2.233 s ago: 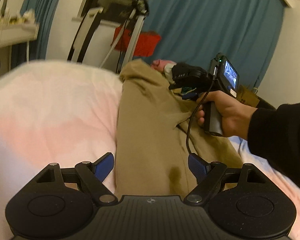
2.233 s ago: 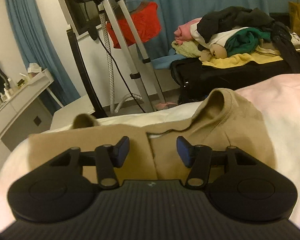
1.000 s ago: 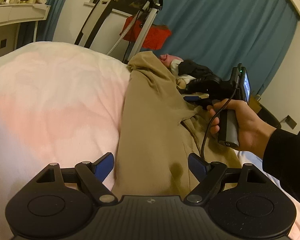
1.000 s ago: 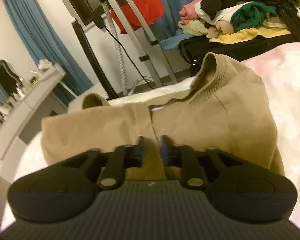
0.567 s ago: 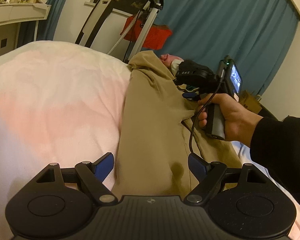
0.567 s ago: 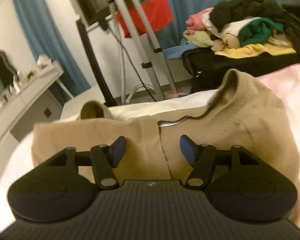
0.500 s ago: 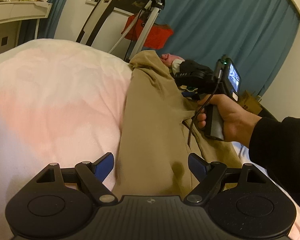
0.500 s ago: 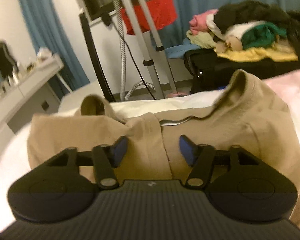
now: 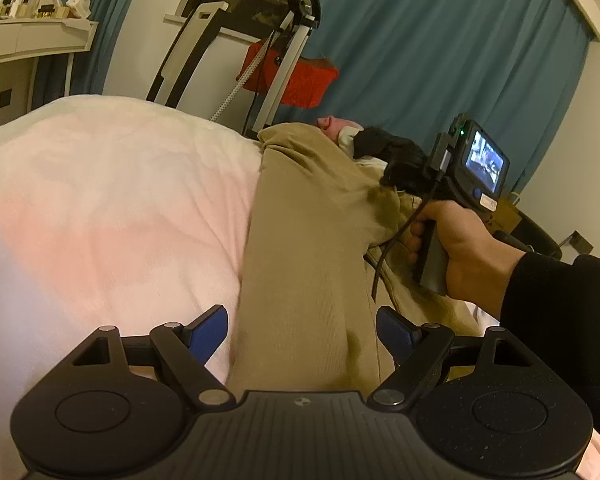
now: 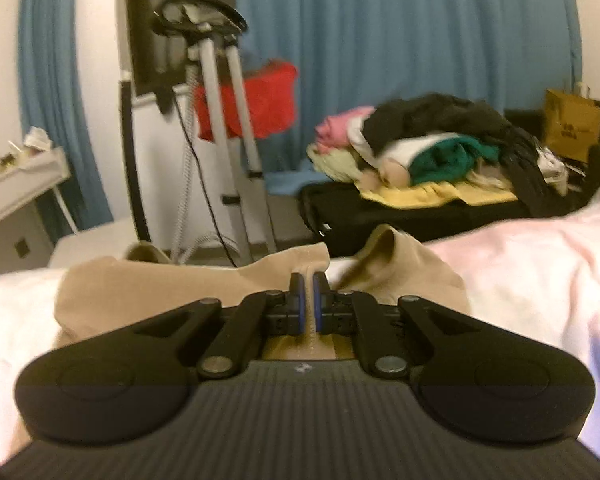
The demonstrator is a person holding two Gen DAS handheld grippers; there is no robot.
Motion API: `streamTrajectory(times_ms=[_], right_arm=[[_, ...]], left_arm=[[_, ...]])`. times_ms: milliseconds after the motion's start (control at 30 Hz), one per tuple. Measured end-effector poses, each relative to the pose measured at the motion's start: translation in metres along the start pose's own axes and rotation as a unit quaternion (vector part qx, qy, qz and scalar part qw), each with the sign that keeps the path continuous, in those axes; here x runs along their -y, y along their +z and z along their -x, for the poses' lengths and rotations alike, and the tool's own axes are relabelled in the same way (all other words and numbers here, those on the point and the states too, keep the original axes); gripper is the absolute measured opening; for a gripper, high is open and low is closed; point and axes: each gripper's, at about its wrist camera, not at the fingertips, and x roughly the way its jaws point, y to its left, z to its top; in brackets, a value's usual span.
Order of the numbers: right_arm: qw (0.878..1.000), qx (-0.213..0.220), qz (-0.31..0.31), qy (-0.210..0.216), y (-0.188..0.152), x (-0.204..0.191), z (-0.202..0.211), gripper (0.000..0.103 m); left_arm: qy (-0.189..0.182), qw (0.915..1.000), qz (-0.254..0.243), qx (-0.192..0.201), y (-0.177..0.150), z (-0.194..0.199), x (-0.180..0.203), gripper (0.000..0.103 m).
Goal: Fold clothes
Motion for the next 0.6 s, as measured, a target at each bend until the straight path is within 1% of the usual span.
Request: streamTrajectory(times_ms=[67,100,133,167,200,233,300,400,600], right_arm=[[1.0,-0.008,-0.01,0.001,0.0,0.003,0.005,0.013],[1.0,-0.015,-0.004,0.003,0.002,0.002,0.009,0.015],[1.0,-0.02,0.003,0.006,0.004,0.0,0.016,0.028],[1.0,-0.019,0.004,0.016,0.007,-0.001,0.028,0.058],[1.0,-0.018,0.004,0.026,0.009,-0.003,0.041,0.079],[0.999,-0.017,0.005,0.035,0.012,-0.004,0.053,0.103],[0.998,-0.008,0.009,0.057,0.015,-0.007,0.085,0.103],[0.996,0.008,0.009,0.083,0.011,-0.004,0.15,0.103],[0.995,0.011,-0.023,0.091,-0.031,0.015,0.275,0.103]], left_arm=[[0.007,1.0,-0.005,-0.001,0.002,-0.003,0.002,0.083],[0.01,0.9999,-0.013,0.0,0.002,-0.003,0.005,0.083],[0.014,0.9996,-0.023,0.001,0.003,-0.003,0.009,0.083],[0.018,0.9993,-0.034,0.003,0.004,-0.002,0.013,0.083],[0.019,0.9989,-0.042,0.006,0.005,-0.002,0.017,0.083],[0.016,0.9987,-0.046,0.01,0.006,0.001,0.021,0.083],[0.011,0.9981,-0.056,0.023,0.007,0.009,0.028,0.083],[0.009,0.997,-0.068,0.035,0.008,0.02,0.037,0.083],[0.004,0.9942,-0.092,0.057,0.008,0.051,0.052,0.083]])
